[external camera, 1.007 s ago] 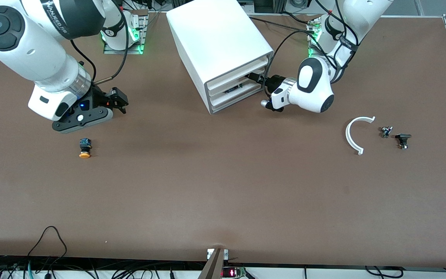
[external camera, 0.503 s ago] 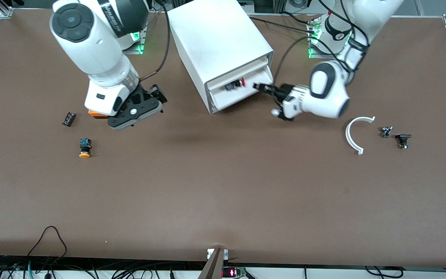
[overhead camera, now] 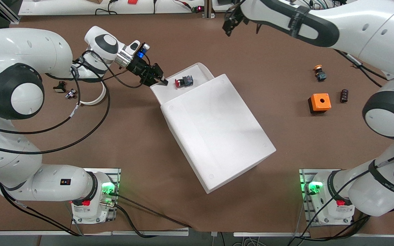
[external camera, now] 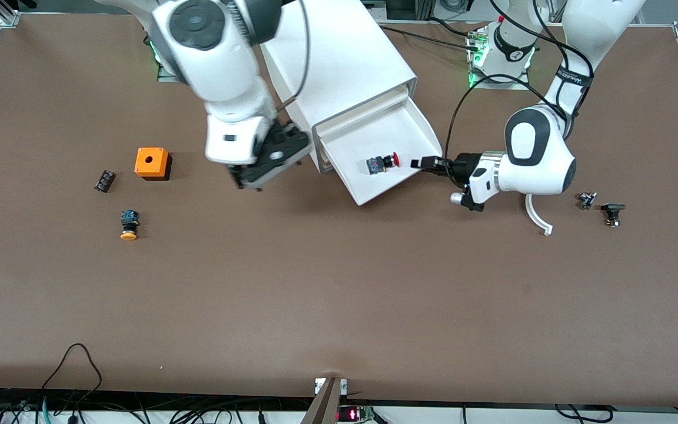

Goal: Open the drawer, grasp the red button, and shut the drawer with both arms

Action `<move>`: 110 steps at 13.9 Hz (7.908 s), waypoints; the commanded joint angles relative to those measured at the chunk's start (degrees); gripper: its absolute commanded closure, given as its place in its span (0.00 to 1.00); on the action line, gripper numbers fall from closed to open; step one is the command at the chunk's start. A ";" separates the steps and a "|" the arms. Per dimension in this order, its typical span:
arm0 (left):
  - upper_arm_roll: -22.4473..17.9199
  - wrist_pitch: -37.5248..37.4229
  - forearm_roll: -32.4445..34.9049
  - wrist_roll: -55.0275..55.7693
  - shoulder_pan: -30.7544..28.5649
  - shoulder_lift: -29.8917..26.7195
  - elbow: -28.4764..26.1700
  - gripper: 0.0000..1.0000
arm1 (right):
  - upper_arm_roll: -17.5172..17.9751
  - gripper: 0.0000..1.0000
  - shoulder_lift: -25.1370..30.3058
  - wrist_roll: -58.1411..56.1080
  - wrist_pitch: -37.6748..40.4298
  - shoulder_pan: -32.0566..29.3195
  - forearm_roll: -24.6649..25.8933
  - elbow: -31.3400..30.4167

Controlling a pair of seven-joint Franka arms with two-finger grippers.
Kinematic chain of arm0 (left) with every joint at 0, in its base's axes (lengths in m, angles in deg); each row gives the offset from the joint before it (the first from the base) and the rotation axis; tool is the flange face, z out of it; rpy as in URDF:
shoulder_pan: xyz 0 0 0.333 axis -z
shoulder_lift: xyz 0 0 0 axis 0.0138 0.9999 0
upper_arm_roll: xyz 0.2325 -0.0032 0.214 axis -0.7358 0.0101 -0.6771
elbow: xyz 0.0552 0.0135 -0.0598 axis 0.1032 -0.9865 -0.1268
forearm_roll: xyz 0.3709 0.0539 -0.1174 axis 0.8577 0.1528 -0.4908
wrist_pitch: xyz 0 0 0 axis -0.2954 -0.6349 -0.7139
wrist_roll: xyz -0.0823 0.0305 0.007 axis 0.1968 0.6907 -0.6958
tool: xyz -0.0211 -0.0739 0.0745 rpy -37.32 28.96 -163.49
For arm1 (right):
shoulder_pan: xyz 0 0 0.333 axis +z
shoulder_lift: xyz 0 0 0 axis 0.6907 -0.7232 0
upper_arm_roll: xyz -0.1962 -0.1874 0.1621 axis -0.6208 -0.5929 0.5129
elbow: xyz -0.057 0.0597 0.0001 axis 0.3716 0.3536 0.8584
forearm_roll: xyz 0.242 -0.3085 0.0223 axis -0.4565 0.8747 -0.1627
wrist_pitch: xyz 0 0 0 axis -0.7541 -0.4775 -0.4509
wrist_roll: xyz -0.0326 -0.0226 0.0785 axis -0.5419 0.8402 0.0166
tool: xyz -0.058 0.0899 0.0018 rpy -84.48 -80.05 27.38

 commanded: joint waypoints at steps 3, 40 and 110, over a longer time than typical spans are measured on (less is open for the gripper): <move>-3.28 0.88 8.29 5.47 0.22 -1.00 6.88 0.00 | 0.89 0.00 -13.45 -5.11 1.55 4.07 0.06 16.17; -14.10 -28.57 58.44 25.10 0.57 -8.30 36.88 0.00 | -4.91 0.15 -24.98 -34.84 -4.34 20.52 1.21 12.50; -12.43 -20.40 58.09 24.22 1.72 -21.22 21.85 0.00 | -5.81 0.00 7.00 15.88 19.82 -23.50 0.39 2.91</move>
